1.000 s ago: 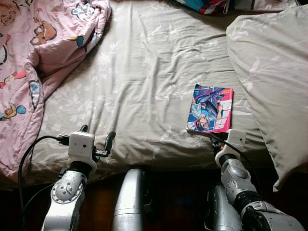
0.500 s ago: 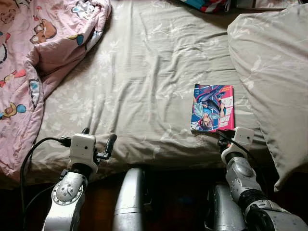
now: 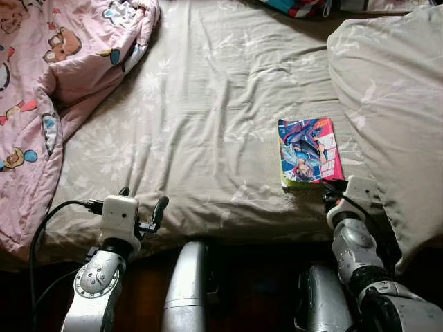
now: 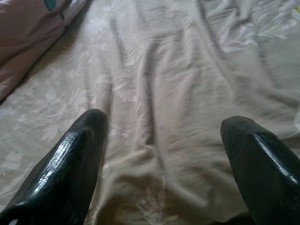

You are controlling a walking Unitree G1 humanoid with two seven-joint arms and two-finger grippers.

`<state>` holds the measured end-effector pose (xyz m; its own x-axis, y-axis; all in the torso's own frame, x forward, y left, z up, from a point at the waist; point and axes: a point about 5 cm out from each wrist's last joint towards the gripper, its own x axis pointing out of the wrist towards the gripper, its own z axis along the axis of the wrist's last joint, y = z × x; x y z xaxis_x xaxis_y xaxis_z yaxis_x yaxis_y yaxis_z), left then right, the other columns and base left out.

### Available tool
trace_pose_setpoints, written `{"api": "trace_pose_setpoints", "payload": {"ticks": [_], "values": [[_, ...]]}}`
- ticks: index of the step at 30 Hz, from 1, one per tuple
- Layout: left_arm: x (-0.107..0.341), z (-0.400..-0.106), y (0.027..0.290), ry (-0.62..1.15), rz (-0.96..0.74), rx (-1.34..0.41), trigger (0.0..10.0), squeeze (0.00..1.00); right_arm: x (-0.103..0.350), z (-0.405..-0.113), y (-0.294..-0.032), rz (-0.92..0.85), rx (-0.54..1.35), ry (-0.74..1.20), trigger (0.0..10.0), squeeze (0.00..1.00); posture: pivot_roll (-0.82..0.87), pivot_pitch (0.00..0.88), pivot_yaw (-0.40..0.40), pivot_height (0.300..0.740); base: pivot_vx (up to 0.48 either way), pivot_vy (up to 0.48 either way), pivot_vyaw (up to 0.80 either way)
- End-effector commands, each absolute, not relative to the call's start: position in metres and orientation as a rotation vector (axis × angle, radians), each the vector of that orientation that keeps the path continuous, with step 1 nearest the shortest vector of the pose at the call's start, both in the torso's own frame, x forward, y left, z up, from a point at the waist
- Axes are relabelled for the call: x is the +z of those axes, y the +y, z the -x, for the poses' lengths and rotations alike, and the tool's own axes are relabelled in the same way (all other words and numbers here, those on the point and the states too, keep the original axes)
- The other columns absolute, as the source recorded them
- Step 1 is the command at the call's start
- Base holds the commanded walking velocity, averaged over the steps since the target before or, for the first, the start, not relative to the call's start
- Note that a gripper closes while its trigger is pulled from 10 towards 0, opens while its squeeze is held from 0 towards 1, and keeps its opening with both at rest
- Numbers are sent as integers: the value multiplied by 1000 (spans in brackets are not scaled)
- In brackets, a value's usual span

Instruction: Clean up the room

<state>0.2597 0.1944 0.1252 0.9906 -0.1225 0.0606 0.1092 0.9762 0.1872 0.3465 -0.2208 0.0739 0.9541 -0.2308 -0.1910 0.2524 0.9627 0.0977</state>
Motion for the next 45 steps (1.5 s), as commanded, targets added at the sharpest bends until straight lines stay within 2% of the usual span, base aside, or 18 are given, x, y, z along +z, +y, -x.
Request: {"api": "trace_pose_setpoints", "payload": {"ticks": [1,7,16,23,33,39,45], "values": [[121,-255,198,-43,-193,-108,10000,0,69,-343,-222,-127,-259,196,10000,0,143,366,181,607,0,0,0],[119,-257,197,-40,-190,-107,10000,0,71,-344,-226,-120,-271,188,10000,0,132,350,169,607,0,0,0],[113,-267,192,-43,-171,-99,10000,0,56,-334,-208,-133,-196,201,10000,0,100,311,136,607,0,0,0],[109,-275,184,-60,-139,-92,10000,0,56,-329,-195,-110,-140,118,10000,0,49,260,96,607,0,0,0],[106,-289,175,-101,-106,-78,10000,0,79,-326,-179,-78,-58,-88,10000,0,-9,184,46,607,0,0,0],[104,-293,171,-116,-91,-65,10000,0,82,-327,-179,-81,-41,-93,10000,0,-11,160,24,637,0,0,0],[92,-292,175,-85,-69,-32,10000,0,71,-324,-182,-84,-37,-20,10000,0,-11,148,18,672,0,0,0]]}}
